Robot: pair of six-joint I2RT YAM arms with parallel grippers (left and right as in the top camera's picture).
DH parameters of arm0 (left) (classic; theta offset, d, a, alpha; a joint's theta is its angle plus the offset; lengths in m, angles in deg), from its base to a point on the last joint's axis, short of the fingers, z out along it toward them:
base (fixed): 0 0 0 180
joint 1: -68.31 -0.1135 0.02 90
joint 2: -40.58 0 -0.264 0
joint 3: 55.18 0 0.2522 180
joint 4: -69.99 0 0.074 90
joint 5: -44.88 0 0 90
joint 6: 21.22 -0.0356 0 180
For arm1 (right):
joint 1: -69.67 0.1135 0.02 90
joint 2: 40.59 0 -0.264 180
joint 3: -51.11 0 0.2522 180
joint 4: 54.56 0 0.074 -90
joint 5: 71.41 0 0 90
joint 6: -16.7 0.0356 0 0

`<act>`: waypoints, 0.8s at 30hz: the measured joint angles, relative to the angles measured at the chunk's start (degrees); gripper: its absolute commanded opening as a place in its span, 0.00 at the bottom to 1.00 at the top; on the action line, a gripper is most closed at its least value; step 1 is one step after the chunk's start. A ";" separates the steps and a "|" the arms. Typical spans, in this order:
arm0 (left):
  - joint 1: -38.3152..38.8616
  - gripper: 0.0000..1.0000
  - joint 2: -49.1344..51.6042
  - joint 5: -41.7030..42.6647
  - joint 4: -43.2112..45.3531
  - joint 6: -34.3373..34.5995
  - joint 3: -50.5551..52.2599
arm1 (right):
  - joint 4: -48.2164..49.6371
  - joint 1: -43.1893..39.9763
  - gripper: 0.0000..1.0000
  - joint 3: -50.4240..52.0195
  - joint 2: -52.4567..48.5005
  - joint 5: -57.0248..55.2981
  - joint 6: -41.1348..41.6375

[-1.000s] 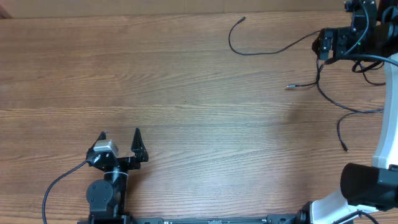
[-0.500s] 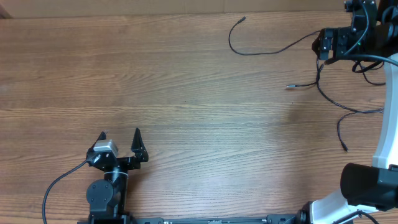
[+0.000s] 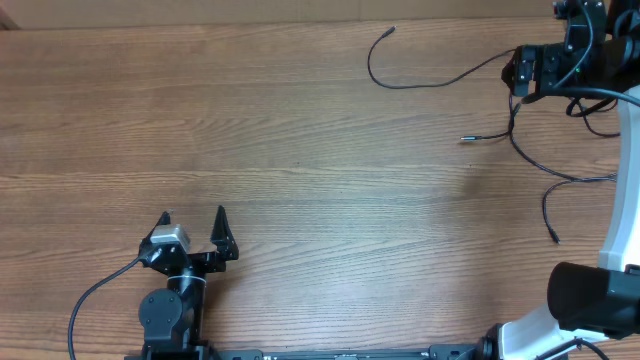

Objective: Untangle cables

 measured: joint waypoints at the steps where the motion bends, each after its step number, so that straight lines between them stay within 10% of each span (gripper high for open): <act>1: 0.00 1.00 0.00 0.00 0.00 0.00 0.00 | 0.00 0.00 1.00 0.00 0.00 0.00 0.00; 24: 0.00 1.00 0.00 0.00 0.00 0.00 0.00 | 0.00 0.00 1.00 0.00 3.67 0.02 0.02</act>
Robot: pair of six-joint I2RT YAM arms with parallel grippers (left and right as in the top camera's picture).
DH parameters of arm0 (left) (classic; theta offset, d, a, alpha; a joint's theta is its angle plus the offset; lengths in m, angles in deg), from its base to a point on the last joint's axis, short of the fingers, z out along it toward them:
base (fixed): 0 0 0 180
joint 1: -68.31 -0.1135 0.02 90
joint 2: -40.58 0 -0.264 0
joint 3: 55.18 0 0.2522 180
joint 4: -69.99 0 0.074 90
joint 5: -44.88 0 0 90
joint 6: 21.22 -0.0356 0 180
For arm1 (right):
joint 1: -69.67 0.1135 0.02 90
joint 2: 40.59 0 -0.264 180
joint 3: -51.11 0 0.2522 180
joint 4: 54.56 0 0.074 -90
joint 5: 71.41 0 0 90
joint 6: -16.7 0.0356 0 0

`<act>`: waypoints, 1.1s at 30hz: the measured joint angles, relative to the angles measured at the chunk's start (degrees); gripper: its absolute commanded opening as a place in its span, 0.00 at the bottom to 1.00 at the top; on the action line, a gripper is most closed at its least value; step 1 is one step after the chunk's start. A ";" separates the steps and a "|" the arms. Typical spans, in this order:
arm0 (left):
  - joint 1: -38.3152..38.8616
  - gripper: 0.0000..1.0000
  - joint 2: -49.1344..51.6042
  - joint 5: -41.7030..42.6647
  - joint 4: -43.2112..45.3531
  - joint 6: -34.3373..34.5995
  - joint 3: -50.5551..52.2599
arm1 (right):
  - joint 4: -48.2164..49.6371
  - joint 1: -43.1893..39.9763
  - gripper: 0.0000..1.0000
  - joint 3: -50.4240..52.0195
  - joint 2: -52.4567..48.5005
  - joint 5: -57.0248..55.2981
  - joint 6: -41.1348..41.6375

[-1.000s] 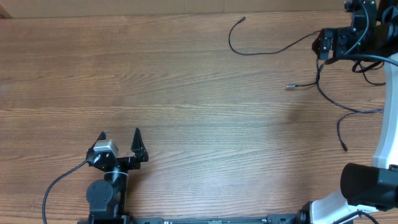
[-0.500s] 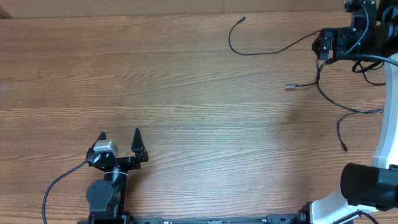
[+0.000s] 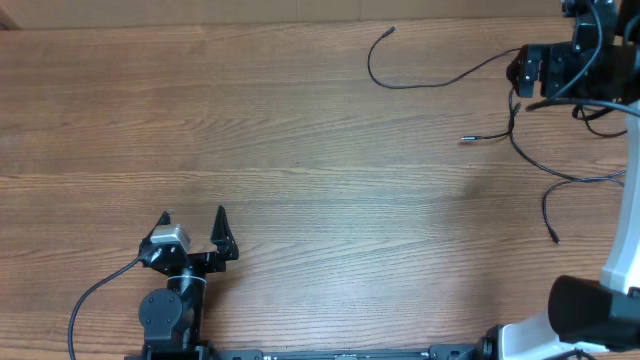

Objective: Untangle cables

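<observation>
Thin black cables lie at the table's far right in the overhead view. One cable (image 3: pixel 420 84) loops from a plug at the top toward my right gripper (image 3: pixel 516 76). A short end (image 3: pixel 480 137) points left below it. A third strand (image 3: pixel 548 205) trails toward the front. All of them meet at the right gripper, which looks shut on the bundle. My left gripper (image 3: pixel 193 220) rests open near the front left, far from the cables, with nothing between its fingers.
The wooden table (image 3: pixel 300 150) stretches between the two arms. The right arm's base (image 3: pixel 590 310) and white link stand at the front right. The left arm's own black lead (image 3: pixel 95 295) curls beside its base.
My right arm has shifted slightly to the right at the far right edge. The cable ends on the table lie almost as before. The left arm has not moved.
</observation>
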 measured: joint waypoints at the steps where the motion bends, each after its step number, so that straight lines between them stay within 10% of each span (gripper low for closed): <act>1: 0.00 1.00 0.00 0.00 0.00 0.00 0.00 | 0.00 0.00 1.00 0.00 0.42 -0.02 -0.04; 23: 0.00 1.00 0.00 0.00 0.00 0.00 0.00 | 5.64 0.00 1.00 0.92 7.08 2.54 -0.04; 33: 0.00 1.00 0.00 0.04 0.00 0.00 0.00 | 29.57 -0.02 1.00 28.30 21.66 8.02 2.54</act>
